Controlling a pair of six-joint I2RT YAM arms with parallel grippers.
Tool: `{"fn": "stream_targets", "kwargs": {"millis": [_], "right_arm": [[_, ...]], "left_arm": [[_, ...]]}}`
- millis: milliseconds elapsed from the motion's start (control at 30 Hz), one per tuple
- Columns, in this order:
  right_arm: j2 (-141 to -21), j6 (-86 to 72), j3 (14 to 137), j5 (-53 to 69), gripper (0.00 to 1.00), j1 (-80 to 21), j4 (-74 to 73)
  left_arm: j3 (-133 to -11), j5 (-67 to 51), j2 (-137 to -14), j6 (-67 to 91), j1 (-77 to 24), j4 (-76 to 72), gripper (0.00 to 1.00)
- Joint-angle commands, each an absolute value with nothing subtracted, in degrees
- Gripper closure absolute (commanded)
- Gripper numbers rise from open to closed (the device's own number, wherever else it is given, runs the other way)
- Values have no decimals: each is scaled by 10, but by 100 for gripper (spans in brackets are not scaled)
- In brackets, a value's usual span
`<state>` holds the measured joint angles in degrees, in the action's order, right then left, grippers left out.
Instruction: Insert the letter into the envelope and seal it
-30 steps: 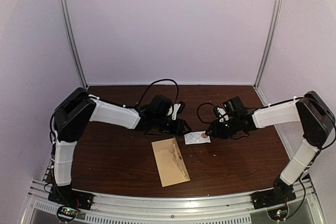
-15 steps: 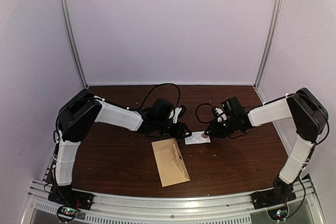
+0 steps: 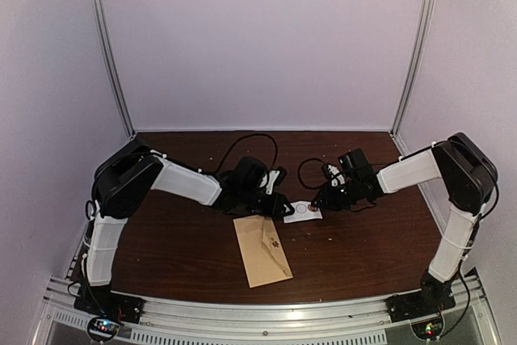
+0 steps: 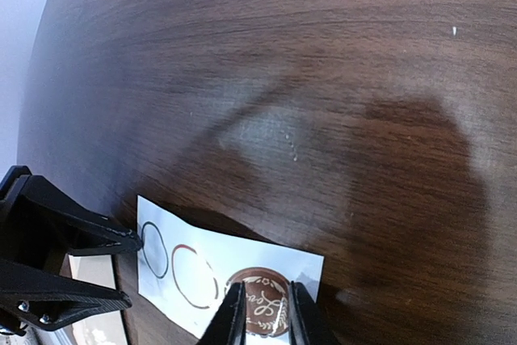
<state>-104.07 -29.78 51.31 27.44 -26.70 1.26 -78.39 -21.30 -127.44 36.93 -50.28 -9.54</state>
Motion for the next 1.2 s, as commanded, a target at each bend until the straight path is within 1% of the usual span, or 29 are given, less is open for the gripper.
{"fn": "stream_targets", "kwargs": {"millis": [0,200,533,833,967,1033,1167], "right_arm": [[-1058,-296,520,295,81,-265,23],[-1058,-300,518,287,84,-265,23],[-1065,-309,520,275,100,-265,20],[-1036,-317,510,286,100,-265,41],[-1012,-324,510,312,100,-264,57],[-1003,-324,511,327,100,-265,65],[-988,-321,510,369,100,-264,83]], "left_arm": [[-774,-222,-1289,369,-500,-110,62],[-775,-223,-1289,370,-500,-109,62],[-778,-223,-1288,370,-500,-106,63],[-767,-200,-1262,365,-500,-107,62],[-744,-170,-1219,354,-499,-119,57],[-734,-161,-1192,347,-496,-122,52],[-710,-150,-1139,328,-487,-119,45]]}}
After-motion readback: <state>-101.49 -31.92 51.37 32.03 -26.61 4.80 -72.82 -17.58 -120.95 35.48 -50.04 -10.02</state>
